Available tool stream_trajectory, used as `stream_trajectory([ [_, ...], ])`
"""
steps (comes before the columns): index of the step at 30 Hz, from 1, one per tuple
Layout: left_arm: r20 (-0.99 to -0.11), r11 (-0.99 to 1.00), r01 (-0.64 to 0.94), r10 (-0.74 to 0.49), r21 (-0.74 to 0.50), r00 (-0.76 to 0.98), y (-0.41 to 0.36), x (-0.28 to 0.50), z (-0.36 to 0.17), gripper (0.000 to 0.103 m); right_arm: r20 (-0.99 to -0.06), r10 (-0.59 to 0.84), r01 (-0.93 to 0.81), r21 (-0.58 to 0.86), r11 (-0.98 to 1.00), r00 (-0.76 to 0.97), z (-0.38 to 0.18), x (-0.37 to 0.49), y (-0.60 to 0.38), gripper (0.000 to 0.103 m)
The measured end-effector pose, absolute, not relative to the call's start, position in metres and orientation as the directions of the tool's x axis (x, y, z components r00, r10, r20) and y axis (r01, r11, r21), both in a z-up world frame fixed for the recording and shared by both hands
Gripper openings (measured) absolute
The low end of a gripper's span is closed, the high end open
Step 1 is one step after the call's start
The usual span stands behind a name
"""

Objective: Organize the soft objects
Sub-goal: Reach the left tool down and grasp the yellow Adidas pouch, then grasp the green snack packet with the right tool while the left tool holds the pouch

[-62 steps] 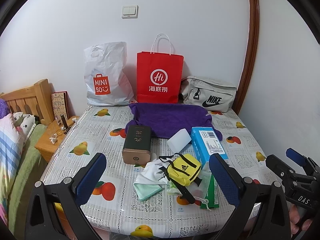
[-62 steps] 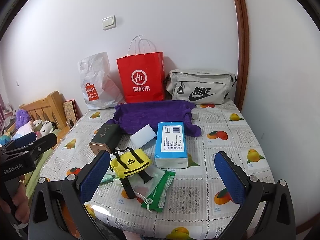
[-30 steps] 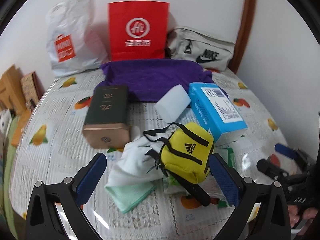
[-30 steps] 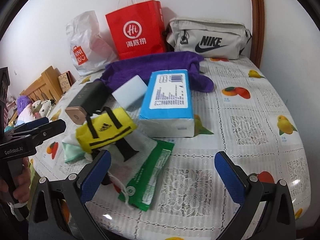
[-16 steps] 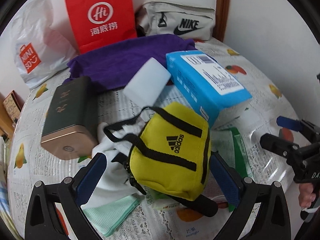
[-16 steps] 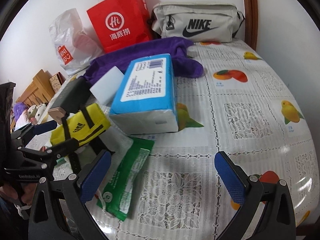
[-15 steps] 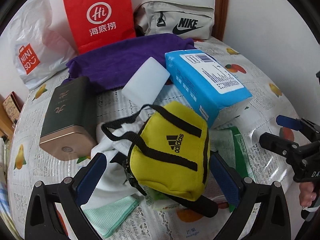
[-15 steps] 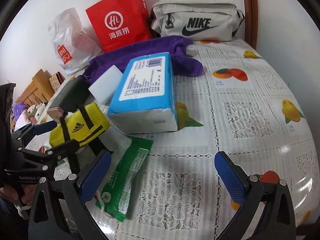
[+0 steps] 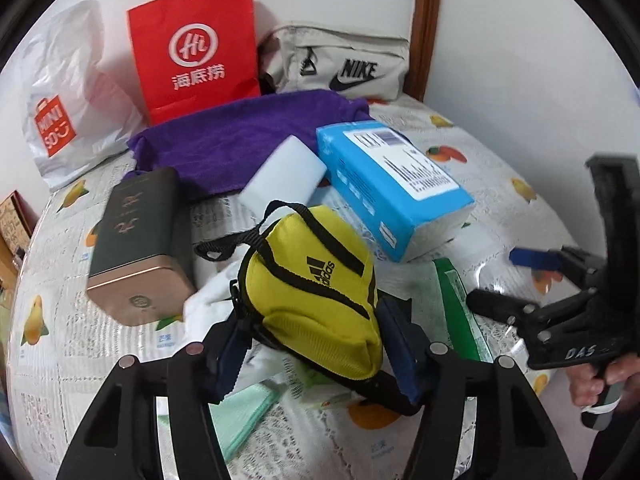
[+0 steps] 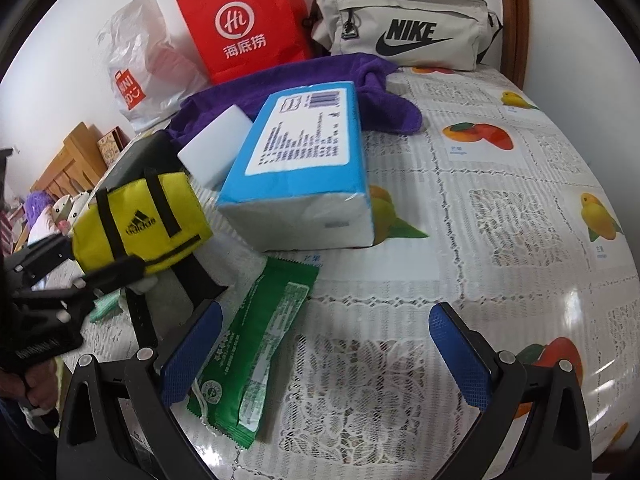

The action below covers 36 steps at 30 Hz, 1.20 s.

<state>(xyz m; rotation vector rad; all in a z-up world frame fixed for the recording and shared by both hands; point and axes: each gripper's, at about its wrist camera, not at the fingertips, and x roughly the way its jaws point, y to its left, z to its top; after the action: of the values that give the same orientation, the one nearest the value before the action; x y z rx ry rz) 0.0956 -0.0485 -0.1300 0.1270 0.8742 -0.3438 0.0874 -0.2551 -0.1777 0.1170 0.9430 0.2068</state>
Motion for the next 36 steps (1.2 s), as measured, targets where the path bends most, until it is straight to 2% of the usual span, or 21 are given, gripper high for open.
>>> stream_trajectory([
  [8, -0.727, 0.959, 0.264, -0.253, -0.102, 0.639, -0.007, 0.089, -0.111, 0.059, -0.806, 0.248, -0.186, 0.174, 0.967, 0.537, -0.185, 0.081, -0.234, 0.101],
  [17, -0.709, 0.972, 0.203, -0.228, -0.122, 0.667, 0.020, 0.081, -0.107, 0.059, -0.829, 0.249, -0.220, 0.157, 0.963, 0.501, -0.191, 0.067, -0.227, 0.095],
  [26, -0.705, 0.970, 0.192, -0.241, -0.149, 0.667, 0.026, 0.078, -0.109, 0.059, -0.840, 0.160, -0.303, -0.006, 0.953, 0.519, -0.203, 0.044, -0.195, 0.095],
  [36, -0.703, 0.969, 0.175, -0.249, -0.177, 0.667, 0.034, 0.075, -0.111, 0.059, -0.862, 0.120, -0.231, 0.004, 0.973, 0.492, -0.200, 0.036, -0.242, 0.095],
])
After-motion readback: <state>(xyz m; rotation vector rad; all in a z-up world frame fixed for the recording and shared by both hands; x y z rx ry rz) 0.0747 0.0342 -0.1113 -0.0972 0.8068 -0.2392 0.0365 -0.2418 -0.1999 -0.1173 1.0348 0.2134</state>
